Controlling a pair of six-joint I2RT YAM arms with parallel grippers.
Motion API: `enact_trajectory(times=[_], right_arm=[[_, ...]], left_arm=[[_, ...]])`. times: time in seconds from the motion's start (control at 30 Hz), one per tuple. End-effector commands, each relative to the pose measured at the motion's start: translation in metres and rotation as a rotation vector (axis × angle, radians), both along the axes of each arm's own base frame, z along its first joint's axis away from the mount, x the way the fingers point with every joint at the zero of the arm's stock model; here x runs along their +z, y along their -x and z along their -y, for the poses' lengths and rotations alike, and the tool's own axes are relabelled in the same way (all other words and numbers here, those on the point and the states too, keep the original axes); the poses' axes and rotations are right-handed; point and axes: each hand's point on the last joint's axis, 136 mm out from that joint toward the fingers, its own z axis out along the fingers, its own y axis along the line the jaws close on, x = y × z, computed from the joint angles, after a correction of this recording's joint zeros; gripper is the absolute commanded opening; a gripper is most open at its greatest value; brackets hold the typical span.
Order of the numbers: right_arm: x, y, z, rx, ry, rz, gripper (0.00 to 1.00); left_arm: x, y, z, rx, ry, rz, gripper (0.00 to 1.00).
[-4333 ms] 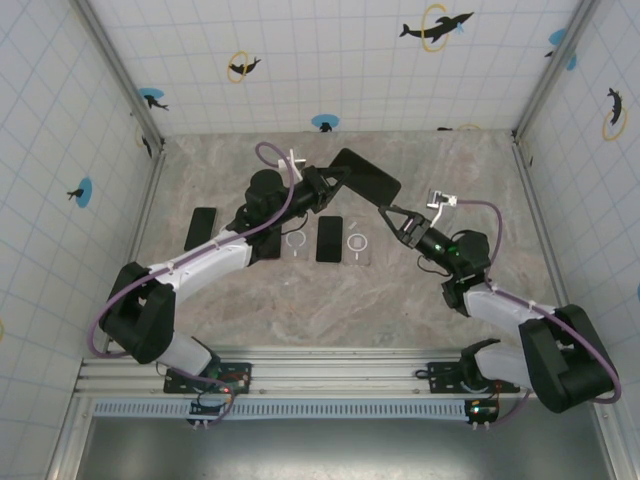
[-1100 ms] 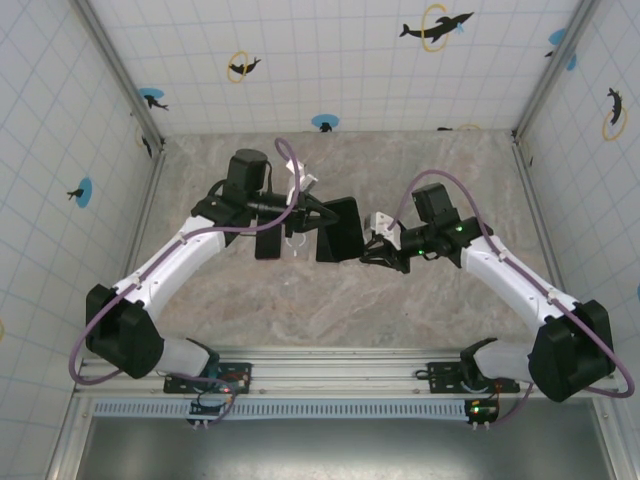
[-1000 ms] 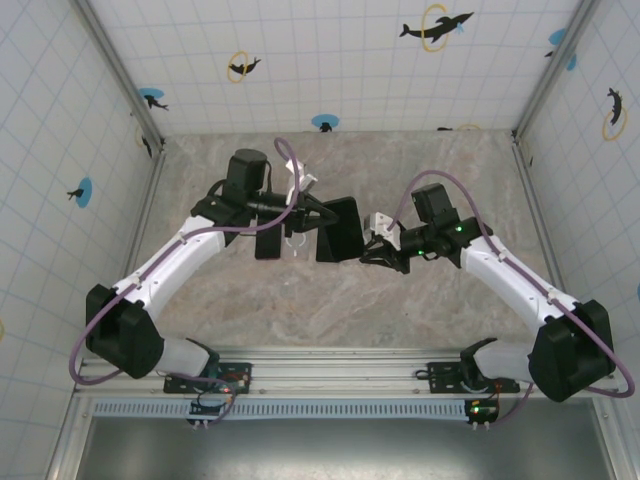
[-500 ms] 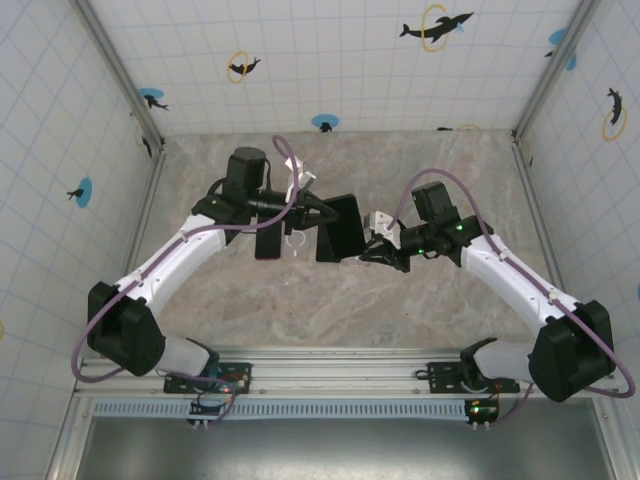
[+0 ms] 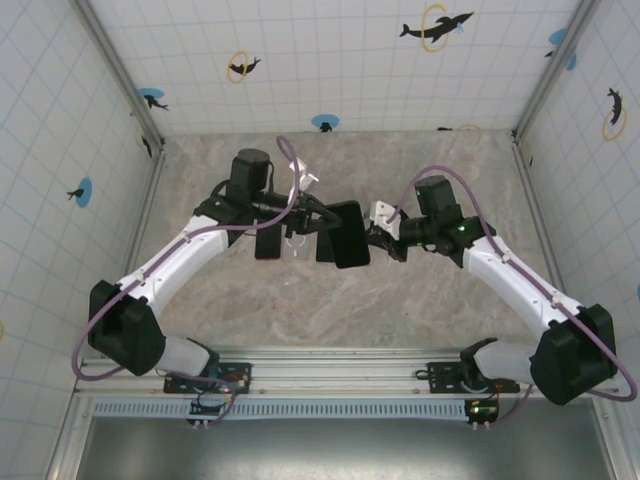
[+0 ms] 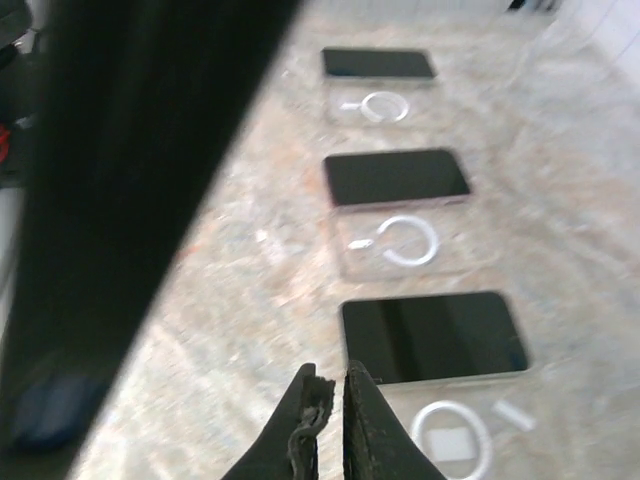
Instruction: Take the phone out of the phone case
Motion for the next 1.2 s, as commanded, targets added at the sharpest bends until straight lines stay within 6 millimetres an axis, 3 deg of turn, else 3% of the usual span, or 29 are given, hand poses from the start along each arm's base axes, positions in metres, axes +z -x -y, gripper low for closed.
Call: enact_trajectory(times=[0.0, 0.1, 0.23, 0.37, 0.57, 0.83, 1.17], right_arm=[[0.048, -0.015, -0.008, -0.028, -0.119, 0.168, 0.13], [0.049, -0.011, -0.011, 0.002, -0.127, 0.124, 0.14], [0.034, -0.008, -0.002, -0.030, -0.093, 0.074, 0.17], [0.006, 0.008, 0.010, -0.037, -0.020, -0.022, 0.26], [-0.008, 0.035, 0.020, -0.002, 0.035, -0.107, 0.38], [-0.013, 0.052, 0.015, 0.069, 0.032, -0.163, 0.39], [-0.003, 0.045, 0.007, 0.075, -0.025, -0.151, 0.32]], left_arm=[[0.006, 0.016, 0.003, -0.082, 0.034, -0.042, 0.00], [0.002, 0.013, 0.002, -0.046, 0.014, -0.029, 0.00], [0.012, 0.000, -0.001, 0.027, 0.023, 0.038, 0.00], [0.029, -0.007, -0.005, 0.062, 0.060, 0.102, 0.00], [0.032, -0.014, -0.005, 0.067, 0.063, 0.129, 0.00], [0.038, -0.019, -0.004, 0.071, 0.067, 0.144, 0.00], [0.031, -0.015, -0.004, 0.041, 0.071, 0.099, 0.00]])
